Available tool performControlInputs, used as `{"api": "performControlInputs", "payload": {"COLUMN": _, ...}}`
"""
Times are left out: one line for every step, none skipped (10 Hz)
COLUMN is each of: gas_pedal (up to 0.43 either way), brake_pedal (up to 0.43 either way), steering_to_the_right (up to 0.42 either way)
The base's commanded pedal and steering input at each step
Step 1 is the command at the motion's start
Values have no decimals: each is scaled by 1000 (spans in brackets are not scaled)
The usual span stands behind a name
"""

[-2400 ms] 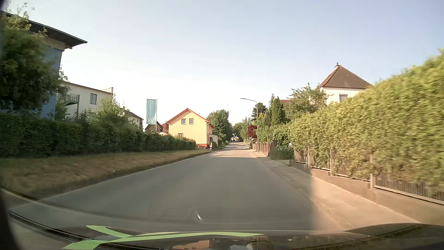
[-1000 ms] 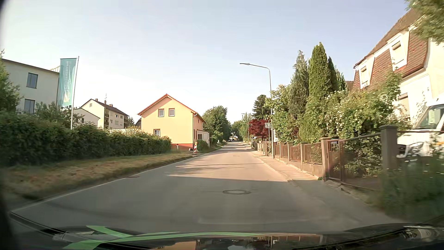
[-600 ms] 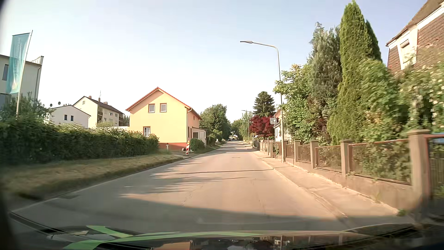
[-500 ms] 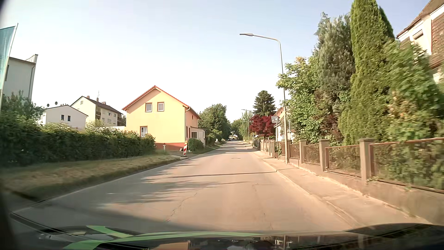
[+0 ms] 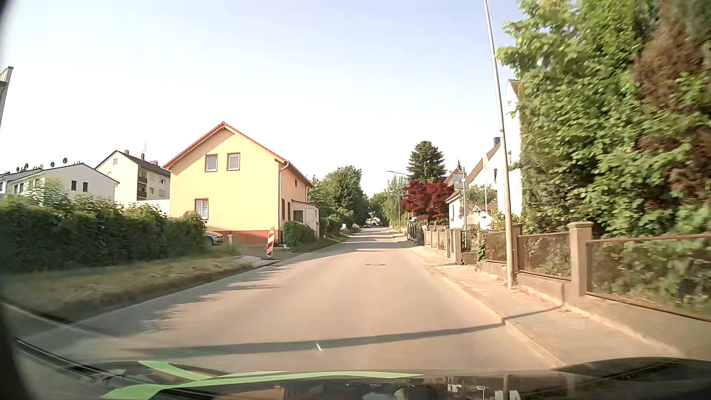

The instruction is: Follow the waypoints while adhering to traffic rules and regulations

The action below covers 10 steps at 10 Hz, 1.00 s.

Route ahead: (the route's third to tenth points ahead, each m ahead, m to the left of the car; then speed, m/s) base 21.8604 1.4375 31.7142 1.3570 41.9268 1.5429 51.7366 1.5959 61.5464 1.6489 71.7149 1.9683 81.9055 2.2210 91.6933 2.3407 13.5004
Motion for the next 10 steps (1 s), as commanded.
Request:
{"api": "performControlInputs", "payload": {"gas_pedal": 150, "brake_pedal": 0, "steering_to_the_right": -1}}
{"api": "performControlInputs", "payload": {"gas_pedal": 150, "brake_pedal": 0, "steering_to_the_right": -1}}
{"api": "performControlInputs", "payload": {"gas_pedal": 150, "brake_pedal": 0, "steering_to_the_right": -1}}
{"api": "performControlInputs", "payload": {"gas_pedal": 150, "brake_pedal": 0, "steering_to_the_right": -1}}
{"api": "performControlInputs", "payload": {"gas_pedal": 150, "brake_pedal": 0, "steering_to_the_right": -2}}
{"api": "performControlInputs", "payload": {"gas_pedal": 150, "brake_pedal": 0, "steering_to_the_right": -2}}
{"api": "performControlInputs", "payload": {"gas_pedal": 150, "brake_pedal": 0, "steering_to_the_right": -4}}
{"api": "performControlInputs", "payload": {"gas_pedal": 150, "brake_pedal": 0, "steering_to_the_right": -5}}
{"api": "performControlInputs", "payload": {"gas_pedal": 150, "brake_pedal": 0, "steering_to_the_right": -5}}
{"api": "performControlInputs", "payload": {"gas_pedal": 150, "brake_pedal": 0, "steering_to_the_right": -4}}
